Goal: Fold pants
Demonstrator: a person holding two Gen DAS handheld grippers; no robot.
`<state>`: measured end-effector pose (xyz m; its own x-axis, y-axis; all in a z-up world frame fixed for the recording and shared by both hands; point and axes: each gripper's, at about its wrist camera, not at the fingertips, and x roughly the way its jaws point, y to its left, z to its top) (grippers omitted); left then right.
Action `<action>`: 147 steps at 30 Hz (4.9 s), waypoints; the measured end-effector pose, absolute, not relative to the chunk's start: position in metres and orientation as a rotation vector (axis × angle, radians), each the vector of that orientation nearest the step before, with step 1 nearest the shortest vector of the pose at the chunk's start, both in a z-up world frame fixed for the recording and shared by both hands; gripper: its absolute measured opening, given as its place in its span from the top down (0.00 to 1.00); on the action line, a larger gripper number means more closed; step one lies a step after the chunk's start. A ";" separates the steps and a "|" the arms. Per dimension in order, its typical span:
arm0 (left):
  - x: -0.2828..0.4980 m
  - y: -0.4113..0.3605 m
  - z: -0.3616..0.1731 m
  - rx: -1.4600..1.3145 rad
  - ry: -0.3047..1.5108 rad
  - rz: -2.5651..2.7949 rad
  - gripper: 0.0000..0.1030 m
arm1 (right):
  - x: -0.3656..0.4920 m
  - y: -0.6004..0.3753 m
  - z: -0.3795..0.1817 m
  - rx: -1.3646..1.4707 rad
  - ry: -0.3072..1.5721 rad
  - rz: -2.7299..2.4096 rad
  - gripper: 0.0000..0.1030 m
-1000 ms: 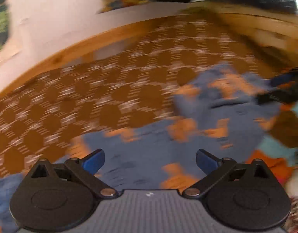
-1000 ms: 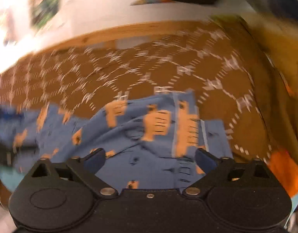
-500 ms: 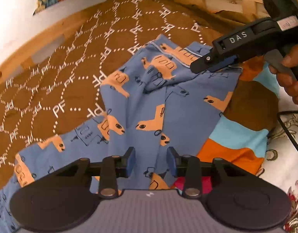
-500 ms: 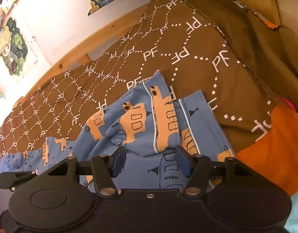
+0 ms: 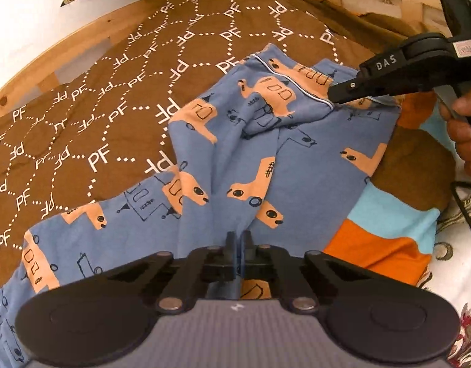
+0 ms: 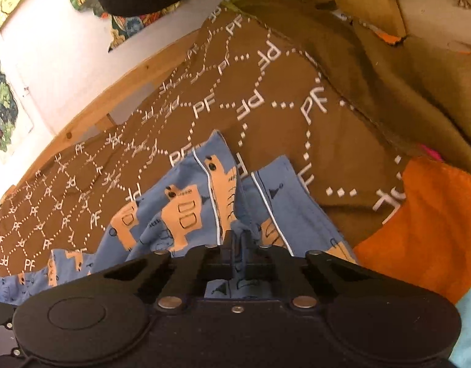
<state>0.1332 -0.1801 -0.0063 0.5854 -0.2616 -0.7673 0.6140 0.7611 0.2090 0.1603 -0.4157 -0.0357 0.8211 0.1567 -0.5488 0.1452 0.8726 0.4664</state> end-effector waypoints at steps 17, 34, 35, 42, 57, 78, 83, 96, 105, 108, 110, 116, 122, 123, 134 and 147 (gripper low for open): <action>0.104 -0.181 0.005 0.537 0.763 -0.706 0.99 | 0.112 -0.450 -0.001 0.393 0.660 -0.113 0.99; 0.096 -0.177 -0.004 0.556 0.747 -0.706 0.97 | 0.115 -0.440 0.001 0.270 0.707 -0.086 0.99; 0.096 -0.175 -0.005 0.560 0.751 -0.706 0.97 | 0.115 -0.440 0.000 0.268 0.711 -0.083 0.99; 0.097 -0.172 -0.014 0.573 0.785 -0.707 0.97 | 0.114 -0.442 -0.007 0.258 0.753 -0.084 0.97; 0.113 -0.118 -0.012 0.290 0.864 -0.388 0.29 | 0.124 -0.366 -0.022 -0.171 0.696 0.019 0.28; 0.258 -0.014 0.003 0.189 0.918 -0.154 0.34 | 0.207 -0.368 -0.046 -0.048 0.628 0.142 0.27; 0.265 -0.016 0.017 0.248 0.820 -0.092 0.39 | 0.204 -0.380 -0.042 -0.062 0.612 0.189 0.28; 0.281 -0.032 0.016 0.334 0.674 0.111 0.32 | 0.189 -0.373 -0.036 -0.070 0.580 0.171 0.20; 0.217 -0.124 0.009 0.294 0.753 -0.232 0.13 | 0.158 -0.380 -0.020 -0.046 0.650 0.108 0.10; 0.209 -0.141 -0.025 0.387 0.829 -0.237 0.13 | 0.153 -0.398 -0.019 0.021 0.684 0.020 0.15; 0.209 -0.133 -0.020 0.321 0.868 -0.232 0.13 | 0.136 -0.415 -0.010 0.114 0.653 -0.030 0.15; 0.217 -0.135 0.028 0.200 0.916 -0.302 0.08 | 0.095 -0.419 0.002 0.231 0.608 -0.059 0.10; 0.227 -0.207 0.069 0.292 0.900 -0.459 0.04 | 0.092 -0.432 -0.011 0.502 0.642 -0.037 0.21; 0.227 -0.221 0.069 0.312 0.895 -0.474 0.04 | 0.093 -0.433 -0.013 0.528 0.654 -0.058 0.26; 0.248 -0.290 0.000 0.430 0.926 -0.575 0.05 | 0.087 -0.458 -0.039 0.796 0.615 -0.123 0.44; 0.264 -0.283 0.038 0.069 1.044 -0.645 0.11 | 0.084 -0.445 -0.028 0.657 0.553 -0.198 0.86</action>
<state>0.2645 -0.2825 0.0378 0.3372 -0.4630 -0.8197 0.5260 0.8148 -0.2439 0.0838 -0.4451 -0.0278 0.8383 -0.0030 -0.5452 0.3434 0.7797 0.5236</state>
